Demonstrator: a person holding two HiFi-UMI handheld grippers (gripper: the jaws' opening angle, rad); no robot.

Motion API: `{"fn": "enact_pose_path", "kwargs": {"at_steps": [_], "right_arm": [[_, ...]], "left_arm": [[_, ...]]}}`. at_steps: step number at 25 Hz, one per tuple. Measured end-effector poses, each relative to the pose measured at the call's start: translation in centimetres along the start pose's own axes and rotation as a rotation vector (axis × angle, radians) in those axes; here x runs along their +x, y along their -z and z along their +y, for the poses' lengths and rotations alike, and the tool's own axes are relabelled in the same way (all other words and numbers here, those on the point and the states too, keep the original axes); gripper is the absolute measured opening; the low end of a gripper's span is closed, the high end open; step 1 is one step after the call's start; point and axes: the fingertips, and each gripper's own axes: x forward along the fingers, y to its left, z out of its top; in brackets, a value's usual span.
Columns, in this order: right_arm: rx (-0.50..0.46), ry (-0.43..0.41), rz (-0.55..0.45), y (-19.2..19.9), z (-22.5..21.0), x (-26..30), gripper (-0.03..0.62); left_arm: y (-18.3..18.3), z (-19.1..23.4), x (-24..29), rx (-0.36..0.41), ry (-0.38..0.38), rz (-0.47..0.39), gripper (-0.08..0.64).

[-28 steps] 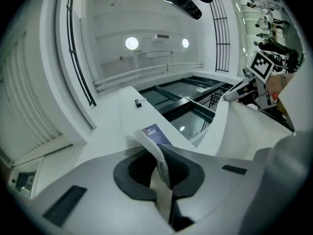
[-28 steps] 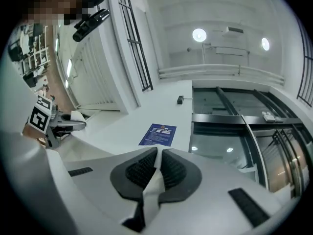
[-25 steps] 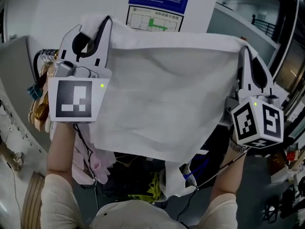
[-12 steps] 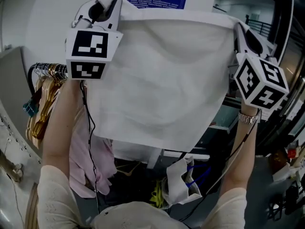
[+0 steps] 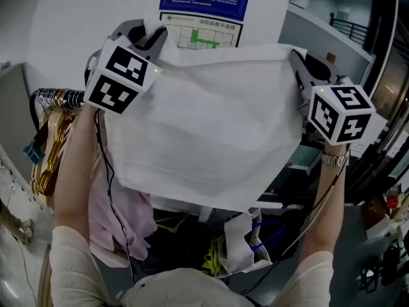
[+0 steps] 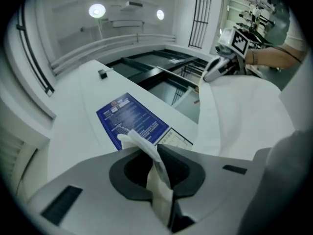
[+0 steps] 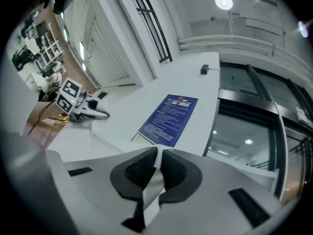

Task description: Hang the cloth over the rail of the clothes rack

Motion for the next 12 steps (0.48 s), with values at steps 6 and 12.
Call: {"fn": "enact_pose_path", "kwargs": {"at_steps": [6, 12], "right_arm": [[-0.314, -0.155, 0.182, 2.9, 3.3, 2.5, 0.048], [-0.365, -0.319, 0.362, 8.0, 4.2, 3.1, 0.11]], "left_arm": [[4.2, -5.4, 2.1, 0.262, 0.245, 0.261, 0.094], [5.7, -6.8, 2.3, 0.354, 0.287, 0.346, 0.115]]}}
